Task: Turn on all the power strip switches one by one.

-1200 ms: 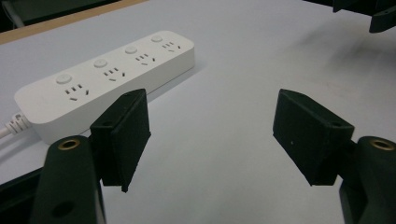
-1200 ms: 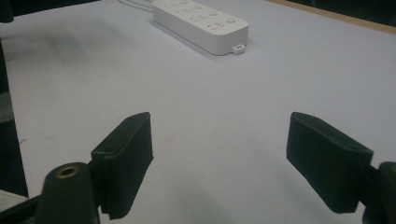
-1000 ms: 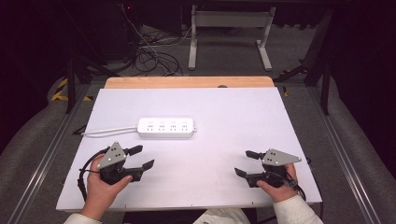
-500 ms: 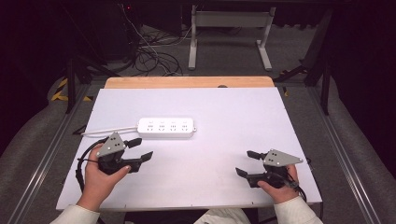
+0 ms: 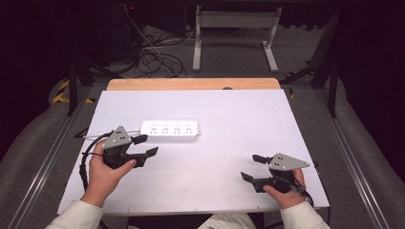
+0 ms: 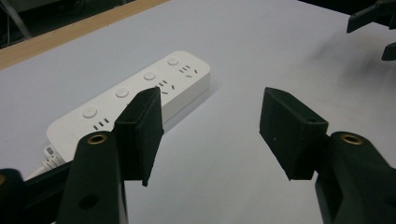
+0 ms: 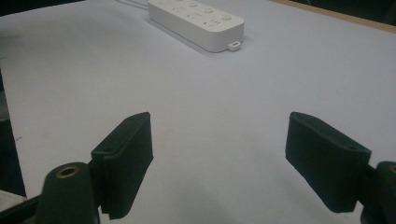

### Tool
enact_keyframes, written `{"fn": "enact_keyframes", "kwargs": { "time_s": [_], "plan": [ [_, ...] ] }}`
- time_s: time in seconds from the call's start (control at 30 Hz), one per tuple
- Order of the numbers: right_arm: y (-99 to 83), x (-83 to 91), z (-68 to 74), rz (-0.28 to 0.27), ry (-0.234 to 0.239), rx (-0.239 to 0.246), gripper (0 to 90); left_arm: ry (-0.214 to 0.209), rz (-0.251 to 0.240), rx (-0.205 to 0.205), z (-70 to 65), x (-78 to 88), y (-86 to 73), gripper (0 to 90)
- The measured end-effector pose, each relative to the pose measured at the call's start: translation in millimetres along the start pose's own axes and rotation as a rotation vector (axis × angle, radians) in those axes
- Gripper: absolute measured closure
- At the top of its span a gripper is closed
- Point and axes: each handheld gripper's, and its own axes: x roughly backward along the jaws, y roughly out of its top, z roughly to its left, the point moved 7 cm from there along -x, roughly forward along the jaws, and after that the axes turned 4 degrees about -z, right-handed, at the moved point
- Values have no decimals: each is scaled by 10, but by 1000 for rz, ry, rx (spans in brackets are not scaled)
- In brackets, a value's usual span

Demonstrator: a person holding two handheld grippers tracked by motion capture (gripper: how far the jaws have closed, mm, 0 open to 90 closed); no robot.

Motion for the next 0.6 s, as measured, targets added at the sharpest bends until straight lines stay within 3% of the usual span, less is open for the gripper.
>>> {"fn": "enact_keyframes", "kwargs": {
  "time_s": [0.23,0.43,0.47,0.6],
  "plan": [
    [2,-2,8,2,2,-1,234,-2,16,38,93,-56,58,504],
    [14,2,23,-3,5,5,237,29,42,43,267,-139,99,681],
    [14,0,24,-3,6,6,237,33,46,56,316,-179,109,751],
    [14,1,27,-4,9,6,237,59,64,43,404,-231,124,834]
  ]
}}
